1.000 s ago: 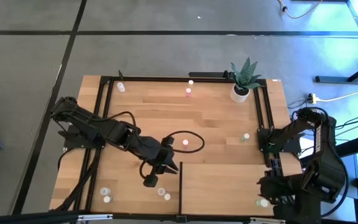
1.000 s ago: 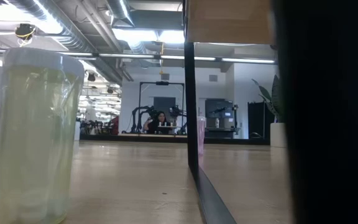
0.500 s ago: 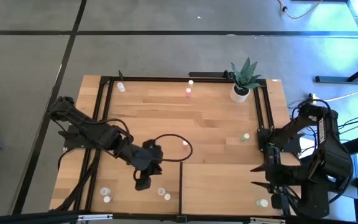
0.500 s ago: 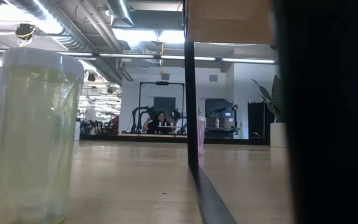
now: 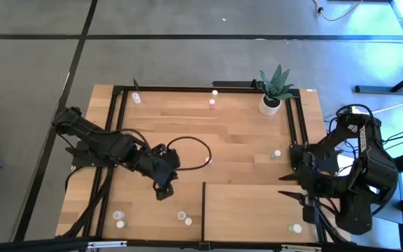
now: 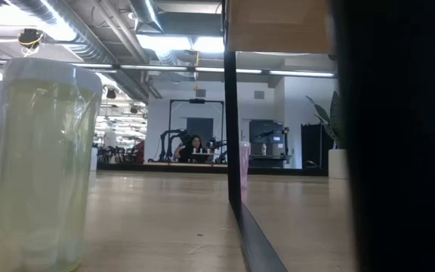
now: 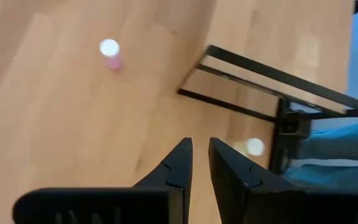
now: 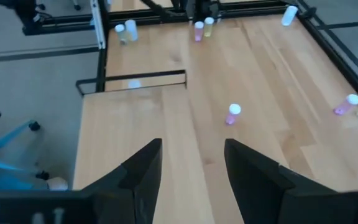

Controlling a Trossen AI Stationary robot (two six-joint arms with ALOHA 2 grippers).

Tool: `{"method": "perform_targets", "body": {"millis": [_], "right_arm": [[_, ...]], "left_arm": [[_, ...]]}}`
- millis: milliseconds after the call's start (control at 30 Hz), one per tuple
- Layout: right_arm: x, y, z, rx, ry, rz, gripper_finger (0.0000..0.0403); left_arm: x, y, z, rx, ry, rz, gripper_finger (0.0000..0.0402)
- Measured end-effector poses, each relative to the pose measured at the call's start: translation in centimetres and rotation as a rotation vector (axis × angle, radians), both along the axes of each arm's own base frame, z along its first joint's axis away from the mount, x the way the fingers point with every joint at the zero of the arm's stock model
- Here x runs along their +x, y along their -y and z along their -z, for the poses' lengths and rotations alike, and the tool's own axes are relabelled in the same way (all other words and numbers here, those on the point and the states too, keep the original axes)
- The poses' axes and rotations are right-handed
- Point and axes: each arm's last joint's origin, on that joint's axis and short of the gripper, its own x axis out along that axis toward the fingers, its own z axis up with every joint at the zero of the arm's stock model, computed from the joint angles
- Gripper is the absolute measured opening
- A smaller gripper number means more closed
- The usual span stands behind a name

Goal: Pick and place medicine bottles onto shelf by color
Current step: Put the bottom right pink pill bottle on the shelf

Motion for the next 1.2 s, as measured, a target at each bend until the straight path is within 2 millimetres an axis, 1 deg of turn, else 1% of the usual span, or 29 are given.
{"method": "perform_targets", "body": {"millis": [100, 233, 367, 500, 600, 733, 867, 1000, 1100, 1200], "right_arm": [[0.5, 0.8, -0.3, -0.011, 0.006, 0.022, 0.0177], [1.4, 1.7, -0.4, -0.055, -0.001, 0.038, 0.0177], [2.2, 2.4, -0.3, -0.100, -0.015, 0.061, 0.0177], [2.9, 3.4, -0.3, -0.118, -0.030, 0.108, 0.0177], [3.4, 4.1, -0.3, -0.149, -0.040, 0.122, 0.0177], [4.2, 5.1, -0.4, -0.204, -0.059, 0.126, 0.0177], [5.0, 6.8, -0.7, -0.201, -0.060, 0.200, 0.0177], [5.8, 8.3, -0.9, -0.207, -0.068, 0.264, 0.0177], [6.3, 9.5, -1.0, -0.205, -0.071, 0.320, 0.0177], [6.8, 10.3, -0.9, -0.218, -0.082, 0.354, 0.0177]], "left_arm": [[0.6, -1.5, 0.0, 0.046, 0.003, 0.013, 0.0047], [1.6, -4.0, 0.0, 0.102, 0.010, 0.007, 0.0047], [2.5, -6.5, -0.2, 0.104, 0.031, 0.039, 0.0047], [3.8, -8.4, -0.1, 0.114, 0.072, 0.096, 0.0047], [4.6, -9.2, 0.1, 0.137, 0.102, 0.132, 0.0047], [5.5, -9.6, 1.1, 0.144, 0.077, 0.211, 0.0047], [6.5, -9.9, 2.2, 0.158, 0.057, 0.300, 0.0047], [7.5, -10.6, 3.5, 0.194, 0.027, 0.393, 0.0047], [8.2, -11.4, 4.5, 0.188, 0.019, 0.471, 0.0047], [8.8, -12.6, 5.4, 0.150, 0.025, 0.550, 0.0047]]}}
